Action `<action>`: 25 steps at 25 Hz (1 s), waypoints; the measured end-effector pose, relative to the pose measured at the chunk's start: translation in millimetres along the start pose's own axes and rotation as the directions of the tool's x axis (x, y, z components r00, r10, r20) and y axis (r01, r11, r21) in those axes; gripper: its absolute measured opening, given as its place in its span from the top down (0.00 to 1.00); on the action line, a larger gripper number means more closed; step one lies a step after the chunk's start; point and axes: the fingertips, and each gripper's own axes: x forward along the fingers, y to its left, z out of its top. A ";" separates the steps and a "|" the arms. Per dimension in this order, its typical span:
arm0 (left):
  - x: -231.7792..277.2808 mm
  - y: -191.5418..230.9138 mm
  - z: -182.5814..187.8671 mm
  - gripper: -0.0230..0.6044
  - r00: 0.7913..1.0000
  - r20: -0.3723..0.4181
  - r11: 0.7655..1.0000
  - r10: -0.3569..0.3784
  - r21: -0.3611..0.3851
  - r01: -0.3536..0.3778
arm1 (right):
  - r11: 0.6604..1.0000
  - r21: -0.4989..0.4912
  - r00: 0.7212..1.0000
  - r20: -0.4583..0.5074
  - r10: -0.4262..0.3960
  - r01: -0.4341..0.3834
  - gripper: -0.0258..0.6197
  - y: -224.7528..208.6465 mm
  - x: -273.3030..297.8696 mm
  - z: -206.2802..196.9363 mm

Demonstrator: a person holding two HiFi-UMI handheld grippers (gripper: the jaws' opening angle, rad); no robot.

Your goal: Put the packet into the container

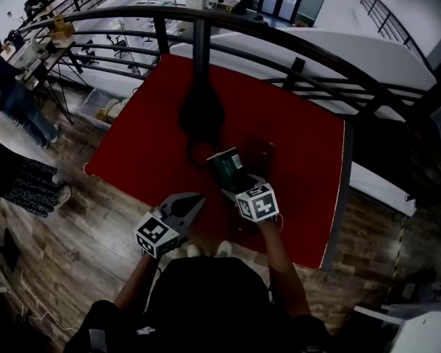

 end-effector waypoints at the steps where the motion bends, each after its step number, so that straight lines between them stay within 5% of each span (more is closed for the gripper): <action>1: 1.1 -1.0 -0.2 0.95 1.000 -0.001 1.000 -0.004 0.001 0.004 | 0.998 0.055 0.999 0.023 -0.034 0.033 0.36 -12.6 -4.4 5.9; 9: 9.0 -7.7 2.1 0.95 1.000 -0.002 1.000 -0.025 0.003 0.025 | 0.894 0.361 0.956 0.022 -0.294 0.266 0.36 -95.0 -16.5 7.7; 18: 12.0 -5.0 1.8 0.95 1.000 -0.004 1.000 -0.026 0.004 0.026 | 0.773 0.471 0.896 -0.103 -0.431 0.426 0.36 -123.1 -1.8 -15.3; 25: 9.2 -0.1 0.9 0.95 1.000 -0.005 1.000 -0.006 0.005 0.006 | 0.730 0.478 0.864 -0.150 -0.480 0.489 0.36 -129.1 9.9 -24.9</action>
